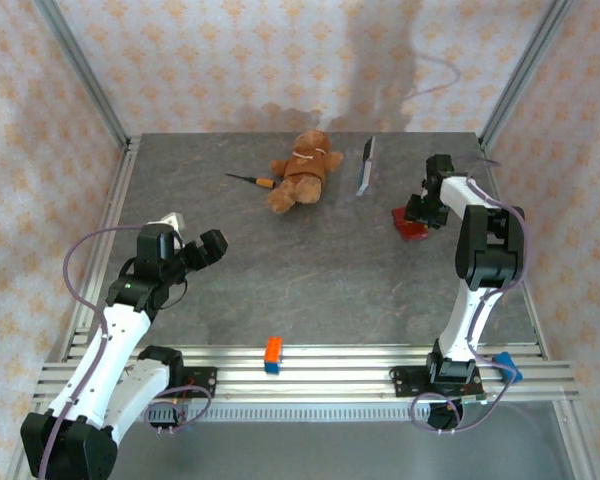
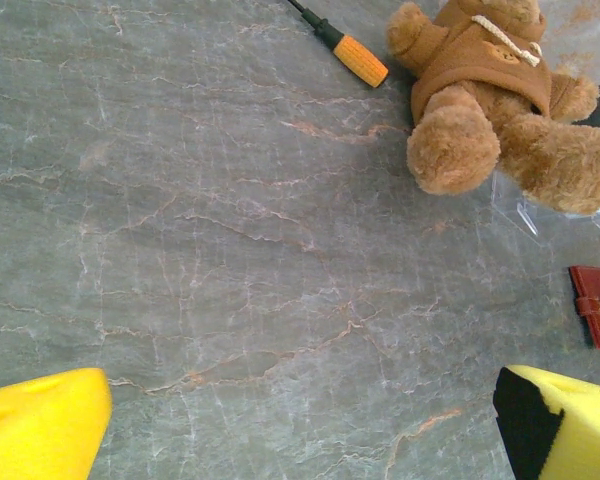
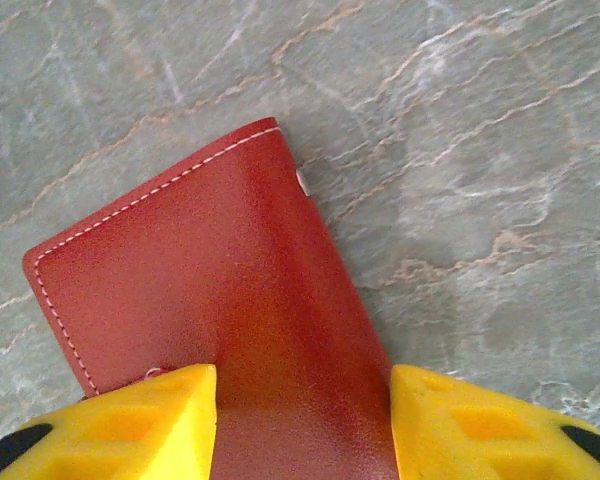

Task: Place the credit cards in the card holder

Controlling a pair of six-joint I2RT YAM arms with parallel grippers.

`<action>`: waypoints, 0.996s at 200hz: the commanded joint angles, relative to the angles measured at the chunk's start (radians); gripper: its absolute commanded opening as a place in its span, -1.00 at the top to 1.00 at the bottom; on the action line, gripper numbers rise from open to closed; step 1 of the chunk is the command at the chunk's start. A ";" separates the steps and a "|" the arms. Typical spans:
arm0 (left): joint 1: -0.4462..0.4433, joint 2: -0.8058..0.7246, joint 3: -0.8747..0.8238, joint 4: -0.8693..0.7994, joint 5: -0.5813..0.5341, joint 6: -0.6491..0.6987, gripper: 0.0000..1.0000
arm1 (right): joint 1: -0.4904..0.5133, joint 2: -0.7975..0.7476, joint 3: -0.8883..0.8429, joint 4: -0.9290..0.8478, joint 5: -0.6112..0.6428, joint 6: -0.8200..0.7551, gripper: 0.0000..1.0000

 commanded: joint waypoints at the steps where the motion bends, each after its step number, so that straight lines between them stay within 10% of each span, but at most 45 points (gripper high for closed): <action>1: -0.005 0.006 0.024 -0.025 0.008 0.006 -0.99 | 0.024 0.005 -0.022 -0.070 -0.039 -0.020 0.19; 94: -0.007 0.042 0.041 -0.128 0.089 0.007 -0.99 | 0.072 -0.181 -0.217 0.025 -0.225 0.087 1.00; 142: -0.033 0.054 -0.080 0.045 0.270 -0.105 -0.96 | 0.109 -0.357 -0.379 0.069 -0.171 0.152 1.00; 168: -0.076 0.091 -0.083 0.079 0.286 -0.100 -0.94 | 0.099 -0.358 -0.373 0.080 -0.109 0.179 0.20; 199: -0.105 0.149 -0.032 0.053 0.293 -0.060 -0.94 | 0.099 -0.305 -0.357 0.126 -0.167 0.215 0.07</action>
